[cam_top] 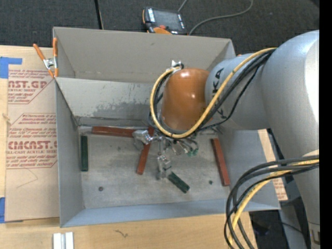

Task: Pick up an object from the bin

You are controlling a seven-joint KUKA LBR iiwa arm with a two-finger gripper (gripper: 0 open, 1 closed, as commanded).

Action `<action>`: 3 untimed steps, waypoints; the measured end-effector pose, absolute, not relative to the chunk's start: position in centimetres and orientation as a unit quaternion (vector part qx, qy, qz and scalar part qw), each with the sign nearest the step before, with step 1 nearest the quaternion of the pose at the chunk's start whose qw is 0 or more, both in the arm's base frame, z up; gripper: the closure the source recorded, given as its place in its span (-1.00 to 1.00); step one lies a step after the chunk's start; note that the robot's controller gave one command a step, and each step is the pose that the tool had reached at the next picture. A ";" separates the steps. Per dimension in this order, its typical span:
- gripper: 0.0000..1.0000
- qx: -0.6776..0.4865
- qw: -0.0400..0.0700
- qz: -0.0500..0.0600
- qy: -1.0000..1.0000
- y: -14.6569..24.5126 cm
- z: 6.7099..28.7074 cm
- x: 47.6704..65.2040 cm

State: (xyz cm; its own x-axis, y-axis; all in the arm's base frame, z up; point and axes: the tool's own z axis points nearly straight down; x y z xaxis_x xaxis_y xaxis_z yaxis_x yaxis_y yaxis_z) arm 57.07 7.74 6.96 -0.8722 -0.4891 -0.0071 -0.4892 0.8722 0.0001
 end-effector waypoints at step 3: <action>-1.00 -0.270 0.003 0.002 0.963 17.3 6.9 59.1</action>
Offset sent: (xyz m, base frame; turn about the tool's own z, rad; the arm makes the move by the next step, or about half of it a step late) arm 0.0058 -0.0446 0.0004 -0.0160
